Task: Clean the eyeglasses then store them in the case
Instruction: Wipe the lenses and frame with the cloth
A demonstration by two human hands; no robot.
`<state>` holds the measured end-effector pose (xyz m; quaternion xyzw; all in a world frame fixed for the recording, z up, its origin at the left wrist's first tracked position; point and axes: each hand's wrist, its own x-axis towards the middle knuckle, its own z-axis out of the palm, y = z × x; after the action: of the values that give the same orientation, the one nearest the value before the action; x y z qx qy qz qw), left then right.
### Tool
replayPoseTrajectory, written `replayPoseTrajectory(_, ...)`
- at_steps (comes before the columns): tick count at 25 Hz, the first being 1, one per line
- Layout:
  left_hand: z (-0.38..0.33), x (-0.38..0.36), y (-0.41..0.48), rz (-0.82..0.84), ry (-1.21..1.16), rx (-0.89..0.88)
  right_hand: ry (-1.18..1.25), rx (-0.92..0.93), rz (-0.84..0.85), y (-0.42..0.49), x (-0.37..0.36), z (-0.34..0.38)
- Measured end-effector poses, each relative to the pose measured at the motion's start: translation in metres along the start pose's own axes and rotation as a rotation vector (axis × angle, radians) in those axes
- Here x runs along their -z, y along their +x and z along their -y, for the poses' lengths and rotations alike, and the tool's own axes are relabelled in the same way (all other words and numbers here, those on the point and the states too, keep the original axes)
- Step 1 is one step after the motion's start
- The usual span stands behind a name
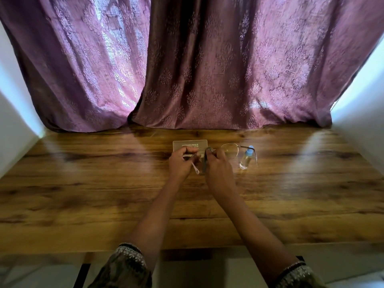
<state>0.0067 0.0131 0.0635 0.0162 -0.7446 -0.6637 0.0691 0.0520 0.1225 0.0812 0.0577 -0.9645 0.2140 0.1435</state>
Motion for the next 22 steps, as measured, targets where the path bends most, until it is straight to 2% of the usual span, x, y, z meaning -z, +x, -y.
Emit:
replayPoseTrajectory(6, 0.001, 0.004, 0.000, -0.037, 0.011, 0.023, -0.008, 0.055, 0.086, -0.017, -0.004, 0.001)
replayPoseTrajectory(11, 0.001, 0.001, -0.001, -0.003, -0.009, 0.040, -0.016, -0.014, 0.041, -0.004, 0.000, 0.002)
replayPoseTrajectory(17, 0.005, 0.003, -0.002, -0.015, 0.006, 0.033, -0.024, 0.058, 0.095, -0.017, -0.010, 0.006)
replayPoseTrajectory(22, 0.002, 0.000, -0.001, -0.003, -0.044, 0.065, -0.024, 0.006, 0.028, -0.009, -0.004, -0.002)
